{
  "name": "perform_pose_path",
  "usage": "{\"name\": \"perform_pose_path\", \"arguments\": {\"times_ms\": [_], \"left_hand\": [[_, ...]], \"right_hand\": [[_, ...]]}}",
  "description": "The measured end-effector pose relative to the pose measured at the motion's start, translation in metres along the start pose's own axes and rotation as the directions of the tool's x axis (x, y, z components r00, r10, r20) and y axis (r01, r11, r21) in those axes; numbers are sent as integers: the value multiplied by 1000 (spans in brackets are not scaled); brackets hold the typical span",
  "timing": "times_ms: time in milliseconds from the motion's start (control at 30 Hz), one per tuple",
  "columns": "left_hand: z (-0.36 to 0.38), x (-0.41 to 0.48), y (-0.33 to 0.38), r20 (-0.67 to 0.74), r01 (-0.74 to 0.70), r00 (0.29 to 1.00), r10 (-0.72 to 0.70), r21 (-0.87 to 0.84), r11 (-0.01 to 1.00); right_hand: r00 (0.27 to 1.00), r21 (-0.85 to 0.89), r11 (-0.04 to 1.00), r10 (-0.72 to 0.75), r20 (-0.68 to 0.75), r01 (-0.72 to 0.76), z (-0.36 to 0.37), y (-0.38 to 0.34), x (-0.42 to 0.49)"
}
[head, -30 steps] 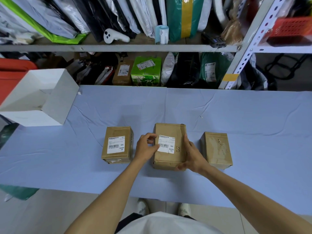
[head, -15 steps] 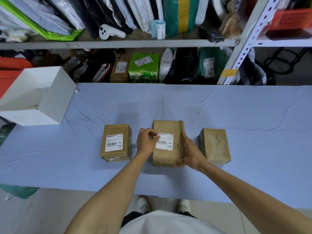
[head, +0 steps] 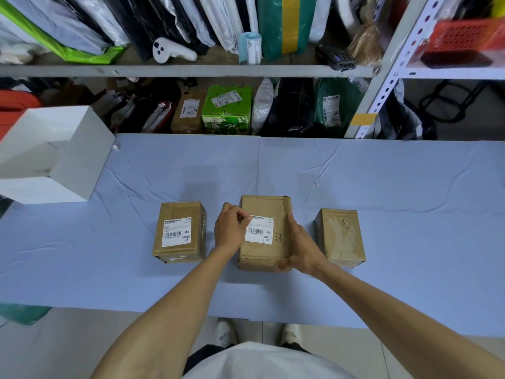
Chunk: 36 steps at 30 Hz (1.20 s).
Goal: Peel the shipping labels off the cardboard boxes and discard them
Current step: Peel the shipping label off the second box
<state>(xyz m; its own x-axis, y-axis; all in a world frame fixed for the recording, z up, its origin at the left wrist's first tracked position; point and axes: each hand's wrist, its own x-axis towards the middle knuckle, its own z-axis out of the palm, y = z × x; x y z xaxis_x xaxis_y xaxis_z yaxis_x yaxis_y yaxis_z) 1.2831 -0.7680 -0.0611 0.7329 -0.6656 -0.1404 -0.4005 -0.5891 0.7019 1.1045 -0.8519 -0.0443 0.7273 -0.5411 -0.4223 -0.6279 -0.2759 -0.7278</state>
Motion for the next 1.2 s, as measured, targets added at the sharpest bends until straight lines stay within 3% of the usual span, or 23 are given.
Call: {"name": "perform_pose_path", "arguments": {"times_ms": [500, 833, 1200], "left_hand": [[-2, -2, 2, 11, 37, 999, -37, -34, 999], [1, -5, -1, -26, -63, 998, 61, -116, 991], [-3, -8, 1, 3, -13, 1000, 14, -220, 975]], "right_hand": [[1000, 0, 1000, 5, 2, -5, 1, 1, 1], [1000, -7, 1000, -6, 7, 6, 0, 2, 3], [1000, -7, 1000, -6, -3, 6, 1, 4, 3]]}}
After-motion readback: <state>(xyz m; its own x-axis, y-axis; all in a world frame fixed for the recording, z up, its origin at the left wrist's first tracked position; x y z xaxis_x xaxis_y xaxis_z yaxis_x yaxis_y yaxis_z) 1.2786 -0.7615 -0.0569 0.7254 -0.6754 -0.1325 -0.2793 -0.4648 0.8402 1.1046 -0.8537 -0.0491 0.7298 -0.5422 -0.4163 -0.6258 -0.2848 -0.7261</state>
